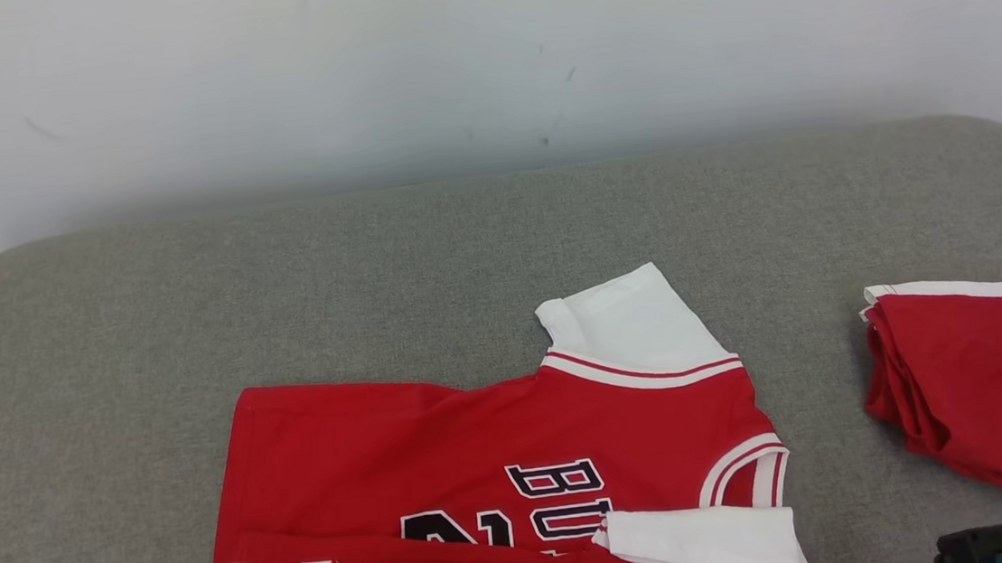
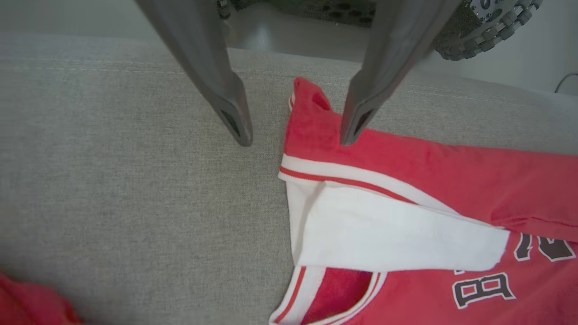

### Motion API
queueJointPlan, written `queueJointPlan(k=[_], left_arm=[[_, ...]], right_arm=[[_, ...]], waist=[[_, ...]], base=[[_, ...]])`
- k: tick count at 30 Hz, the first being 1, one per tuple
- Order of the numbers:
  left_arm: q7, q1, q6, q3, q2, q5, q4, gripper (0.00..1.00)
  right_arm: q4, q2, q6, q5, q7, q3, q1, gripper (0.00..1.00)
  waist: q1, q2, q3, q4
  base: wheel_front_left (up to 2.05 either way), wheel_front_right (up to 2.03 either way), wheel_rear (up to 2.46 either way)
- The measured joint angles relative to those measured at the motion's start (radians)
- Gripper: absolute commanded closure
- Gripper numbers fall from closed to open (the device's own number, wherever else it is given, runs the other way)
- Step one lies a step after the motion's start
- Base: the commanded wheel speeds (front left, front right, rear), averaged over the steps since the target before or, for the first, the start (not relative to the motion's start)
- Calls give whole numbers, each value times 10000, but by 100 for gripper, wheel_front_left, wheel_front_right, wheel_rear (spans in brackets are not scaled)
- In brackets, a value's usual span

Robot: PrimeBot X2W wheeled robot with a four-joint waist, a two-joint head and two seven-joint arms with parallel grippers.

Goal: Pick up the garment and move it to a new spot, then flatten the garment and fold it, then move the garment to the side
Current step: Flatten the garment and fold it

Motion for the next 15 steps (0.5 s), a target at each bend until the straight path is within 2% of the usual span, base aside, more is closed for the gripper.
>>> queueJointPlan(k=[1,3,9,13,15], left_arm=[[-123,249,508,481,2,-107,-209,0],[-639,362,997,901,-142,-228,-851,0],[-1634,256,1218,1057,-610,2,-2389,0],[-1755,-50,1227,777,-1062,79,-3045,0],[-1755,-198,1223,732,-1057,111,-3062,0]], right_arm=[[-153,-13,-278,-102,-159,-318,-66,0],[-293,153,-546,-249,-573,-775,-388,0],[-506,594,-690,-575,-1565,-1106,-1177,0],[-322,719,-700,-721,-1848,-1085,-1356,0],[-226,777,-702,-836,-1975,-995,-1410,0]], waist=[[-1,0,-115,38],[-1,0,-271,87],[-1,0,-590,321],[-1,0,-725,521],[0,0,-793,618]], base=[[0,0,0],[0,0,0],[0,0,0],[0,0,0],[0,0,0]])
